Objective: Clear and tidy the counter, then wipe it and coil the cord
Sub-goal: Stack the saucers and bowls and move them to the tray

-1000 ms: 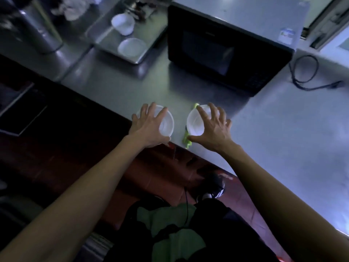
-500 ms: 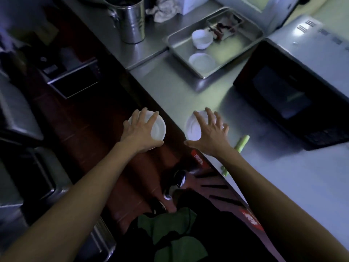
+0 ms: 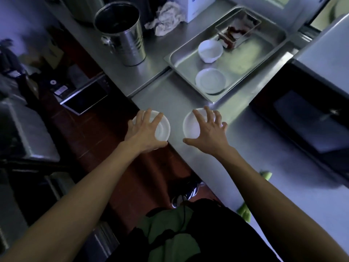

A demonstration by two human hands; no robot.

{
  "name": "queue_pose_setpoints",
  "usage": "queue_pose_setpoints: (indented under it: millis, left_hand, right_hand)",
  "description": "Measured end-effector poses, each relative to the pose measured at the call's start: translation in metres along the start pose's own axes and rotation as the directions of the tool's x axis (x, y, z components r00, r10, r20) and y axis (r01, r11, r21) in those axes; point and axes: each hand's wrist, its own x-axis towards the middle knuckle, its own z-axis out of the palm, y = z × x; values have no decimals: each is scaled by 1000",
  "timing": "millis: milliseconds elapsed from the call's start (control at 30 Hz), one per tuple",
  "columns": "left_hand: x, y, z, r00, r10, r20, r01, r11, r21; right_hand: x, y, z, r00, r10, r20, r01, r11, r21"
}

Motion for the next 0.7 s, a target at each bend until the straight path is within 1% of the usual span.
queue_pose_setpoints:
  millis: [167,367,533,700]
  left_hand:
    - [50,23,-17,996,77,40,-78,997,25]
    - [103,56,-36,980,195,37,-196,980,27]
    - [146,75,-52,968,243,60,-243,970,1]
    - [195,89,-69,935,356,-9,-355,935,12]
  right_hand:
    - [18,30,-15,997,72,-21,-71,997,42]
    - [16,60,-23,980,192,-45,-189,980,69]
    - [10,78,-16,959,277,-54,-272,958,87]
    - [14,78,-14,927,373,-42,-365,923,124]
